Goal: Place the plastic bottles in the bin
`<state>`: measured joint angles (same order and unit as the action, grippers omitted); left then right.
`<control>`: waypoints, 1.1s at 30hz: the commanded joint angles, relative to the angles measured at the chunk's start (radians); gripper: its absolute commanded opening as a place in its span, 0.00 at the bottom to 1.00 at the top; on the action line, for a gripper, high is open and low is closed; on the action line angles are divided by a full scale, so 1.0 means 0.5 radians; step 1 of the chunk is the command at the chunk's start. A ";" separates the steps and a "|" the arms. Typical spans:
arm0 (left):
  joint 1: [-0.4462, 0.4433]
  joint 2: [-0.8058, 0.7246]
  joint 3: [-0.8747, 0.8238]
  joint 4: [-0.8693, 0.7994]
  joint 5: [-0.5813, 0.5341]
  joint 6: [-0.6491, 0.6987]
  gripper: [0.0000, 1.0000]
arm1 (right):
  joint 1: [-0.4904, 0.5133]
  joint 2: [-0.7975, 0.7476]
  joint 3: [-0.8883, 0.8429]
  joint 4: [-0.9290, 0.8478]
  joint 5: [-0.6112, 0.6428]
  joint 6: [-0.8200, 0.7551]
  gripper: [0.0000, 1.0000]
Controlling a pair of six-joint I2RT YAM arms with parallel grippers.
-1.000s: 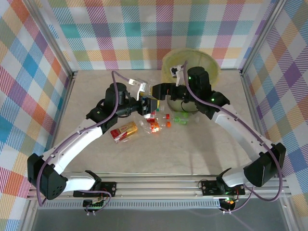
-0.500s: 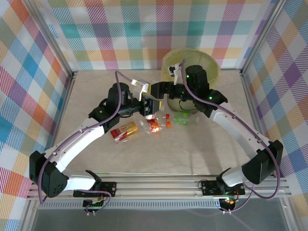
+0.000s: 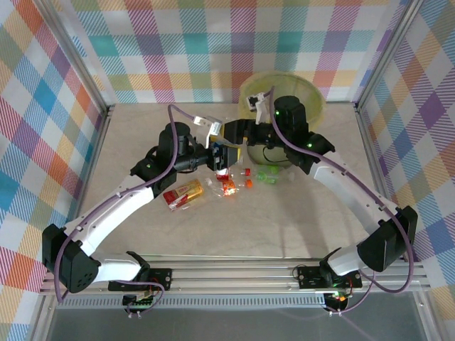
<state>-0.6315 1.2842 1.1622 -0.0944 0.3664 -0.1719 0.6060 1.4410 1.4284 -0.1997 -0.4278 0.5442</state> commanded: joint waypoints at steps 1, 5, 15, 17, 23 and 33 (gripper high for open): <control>-0.039 -0.084 0.001 0.104 0.022 -0.005 0.74 | 0.012 -0.034 -0.028 0.043 0.059 0.006 0.62; -0.039 -0.115 0.000 0.066 -0.014 -0.003 0.93 | -0.007 -0.061 -0.006 -0.010 0.164 -0.013 0.62; -0.039 -0.313 -0.065 -0.024 -0.253 0.006 1.00 | -0.246 -0.015 0.441 -0.382 0.433 -0.109 0.62; -0.041 -0.342 -0.080 -0.046 -0.319 0.006 1.00 | -0.314 0.015 0.563 -0.447 0.507 -0.108 0.62; -0.041 -0.366 -0.102 -0.108 -0.461 0.009 1.00 | -0.505 0.186 0.904 -0.618 0.745 -0.151 0.66; -0.038 -0.347 -0.092 -0.214 -0.631 0.022 1.00 | -0.595 0.607 1.419 -0.966 1.095 -0.318 0.66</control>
<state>-0.6380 1.1152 1.1175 -0.1825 0.0925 -0.1684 0.3168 1.7172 2.0762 -0.6083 0.0399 0.4290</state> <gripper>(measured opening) 0.997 0.665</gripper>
